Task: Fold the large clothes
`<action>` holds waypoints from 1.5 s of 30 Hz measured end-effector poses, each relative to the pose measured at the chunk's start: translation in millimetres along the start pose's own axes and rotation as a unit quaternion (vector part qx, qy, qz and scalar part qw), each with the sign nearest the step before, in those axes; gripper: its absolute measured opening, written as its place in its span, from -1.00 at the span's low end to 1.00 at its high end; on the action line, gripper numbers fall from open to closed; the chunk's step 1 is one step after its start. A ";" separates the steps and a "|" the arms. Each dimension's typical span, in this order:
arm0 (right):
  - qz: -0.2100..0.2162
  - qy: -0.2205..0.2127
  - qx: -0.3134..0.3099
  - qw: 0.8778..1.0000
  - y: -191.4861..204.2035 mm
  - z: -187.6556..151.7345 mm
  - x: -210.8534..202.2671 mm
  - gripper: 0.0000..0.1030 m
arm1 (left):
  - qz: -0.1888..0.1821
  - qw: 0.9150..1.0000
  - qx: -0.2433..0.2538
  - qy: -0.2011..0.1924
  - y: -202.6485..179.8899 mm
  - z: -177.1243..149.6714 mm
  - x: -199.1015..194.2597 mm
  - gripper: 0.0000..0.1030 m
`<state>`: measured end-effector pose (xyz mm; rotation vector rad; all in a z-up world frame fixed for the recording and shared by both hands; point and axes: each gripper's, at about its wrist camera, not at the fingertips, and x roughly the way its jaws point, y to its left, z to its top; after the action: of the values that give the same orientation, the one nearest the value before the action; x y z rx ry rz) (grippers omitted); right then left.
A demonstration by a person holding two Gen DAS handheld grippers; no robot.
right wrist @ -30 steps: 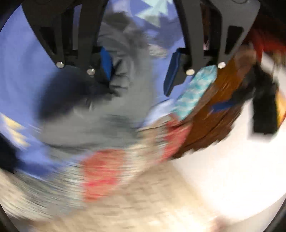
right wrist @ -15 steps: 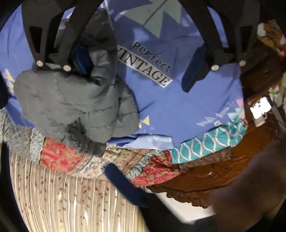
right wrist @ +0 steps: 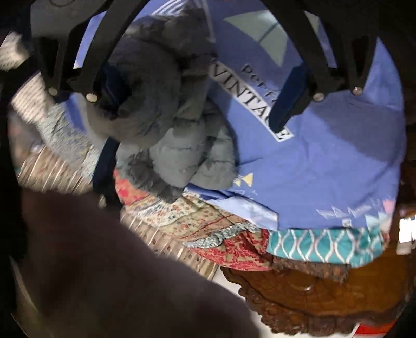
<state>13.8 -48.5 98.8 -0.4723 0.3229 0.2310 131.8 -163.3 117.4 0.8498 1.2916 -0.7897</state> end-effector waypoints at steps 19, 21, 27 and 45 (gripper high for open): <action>0.001 0.099 0.218 0.971 -121.8 -84.7 -50.4 0.83 | 0.026 0.906 -0.377 -0.192 205.3 -131.2 -69.4 -0.43; 0.001 0.122 0.220 0.968 -139.0 -89.8 -38.4 0.83 | 0.015 0.878 -0.417 -0.233 220.4 -163.5 -84.1 -0.46; 0.039 0.141 0.086 0.985 -100.8 -72.1 -2.5 0.83 | -0.001 0.809 -0.511 -0.291 262.5 -236.7 -114.7 -0.49; 0.042 0.087 0.134 0.986 -111.8 29.2 52.7 -0.95 | -0.031 0.819 -0.494 -0.290 239.2 -251.6 -97.3 -0.50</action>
<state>102.2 -123.8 150.2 -0.2136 0.5384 0.2243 210.0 174.6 216.0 -0.2750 0.9648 -0.2775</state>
